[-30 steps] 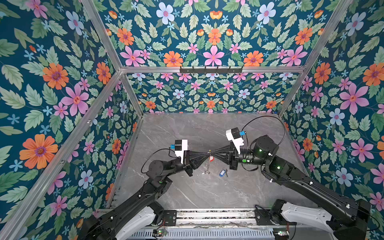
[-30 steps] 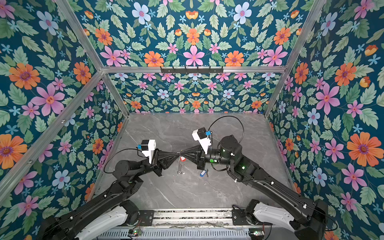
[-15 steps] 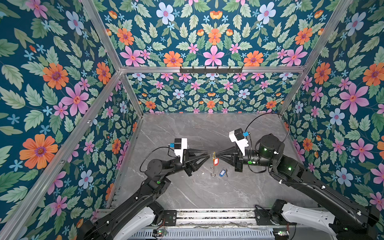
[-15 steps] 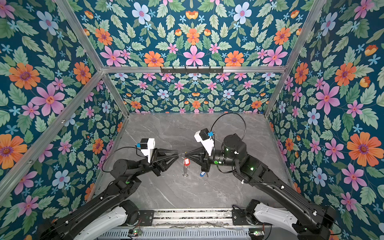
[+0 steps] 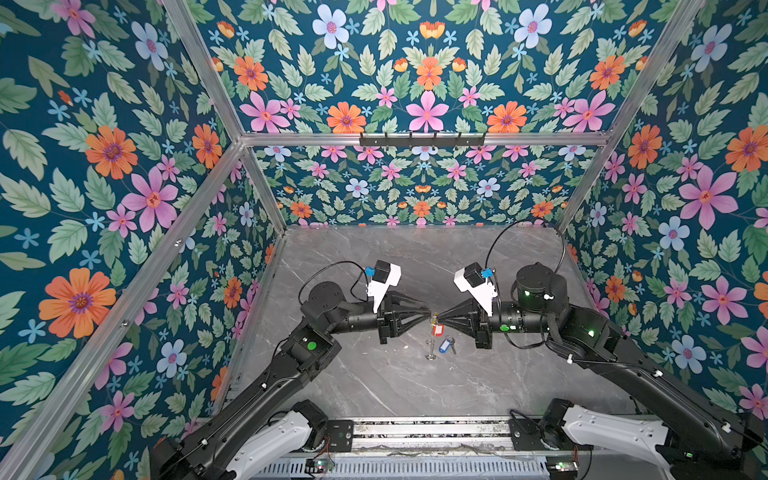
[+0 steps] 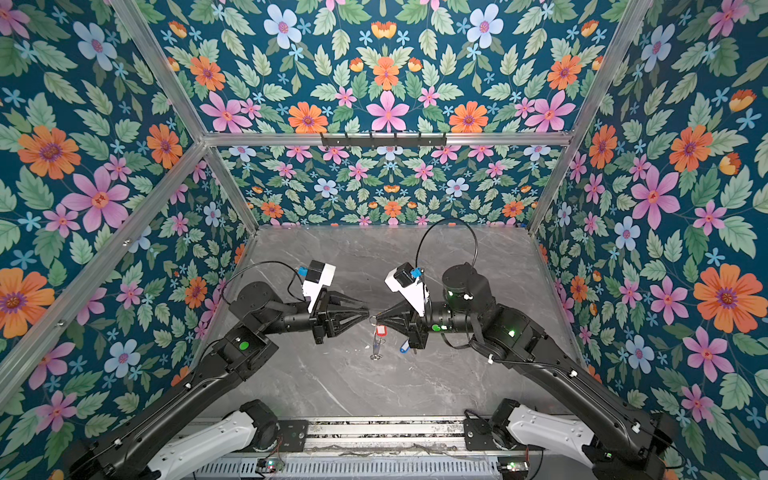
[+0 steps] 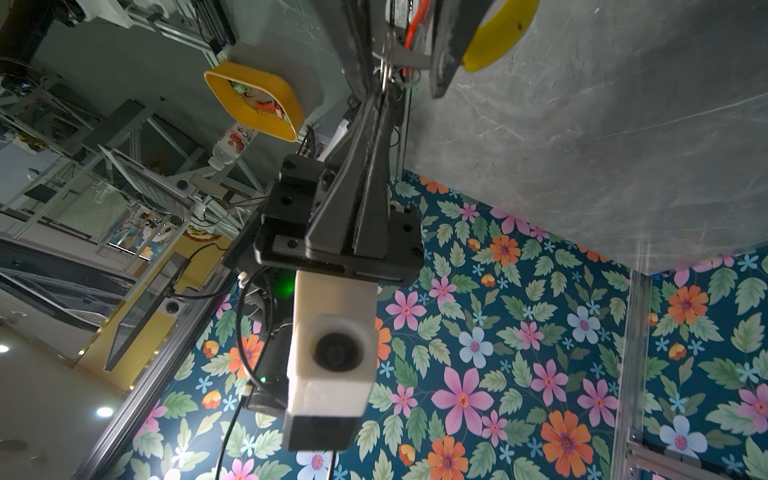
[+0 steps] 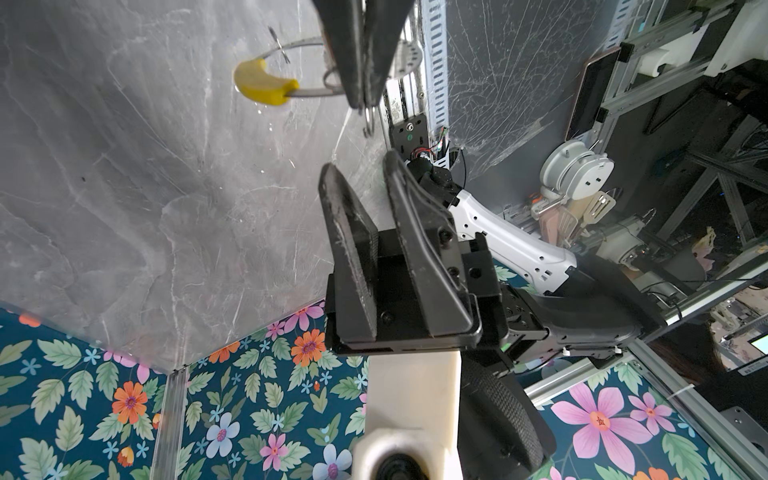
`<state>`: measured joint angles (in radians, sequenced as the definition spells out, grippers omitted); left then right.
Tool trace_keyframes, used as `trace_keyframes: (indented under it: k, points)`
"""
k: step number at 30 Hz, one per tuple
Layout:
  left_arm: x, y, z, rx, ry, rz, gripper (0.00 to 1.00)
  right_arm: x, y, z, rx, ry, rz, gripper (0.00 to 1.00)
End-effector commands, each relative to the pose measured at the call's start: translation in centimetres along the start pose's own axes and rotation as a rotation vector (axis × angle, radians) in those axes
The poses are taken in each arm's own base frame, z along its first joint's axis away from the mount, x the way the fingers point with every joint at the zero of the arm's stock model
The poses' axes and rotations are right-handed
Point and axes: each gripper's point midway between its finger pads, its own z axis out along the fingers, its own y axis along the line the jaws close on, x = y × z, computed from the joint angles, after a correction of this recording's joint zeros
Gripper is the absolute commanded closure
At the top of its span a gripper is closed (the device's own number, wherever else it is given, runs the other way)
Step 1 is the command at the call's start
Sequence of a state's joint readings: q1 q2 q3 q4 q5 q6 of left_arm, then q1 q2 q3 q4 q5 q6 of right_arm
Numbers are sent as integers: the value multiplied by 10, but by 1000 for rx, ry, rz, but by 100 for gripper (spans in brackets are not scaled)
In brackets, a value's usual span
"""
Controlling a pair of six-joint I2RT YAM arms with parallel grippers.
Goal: Remove the keys from the keyring
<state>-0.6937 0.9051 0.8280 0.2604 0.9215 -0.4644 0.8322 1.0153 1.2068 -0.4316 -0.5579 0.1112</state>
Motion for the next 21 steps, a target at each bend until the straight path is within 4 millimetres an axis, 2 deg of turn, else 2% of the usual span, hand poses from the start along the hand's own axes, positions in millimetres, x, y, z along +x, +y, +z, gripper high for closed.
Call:
trace_keyframes:
  k: [1,5,21]
  points:
    - [16,-2,0,25,79,-22,71,-3,2,-1,-6,-1,-22,100]
    - [17,-6,4,68,102,-35,72,-5,3,0,-12,3,-25,100]
    - [13,-18,7,163,128,-31,100,-4,-2,1,14,13,-33,100]
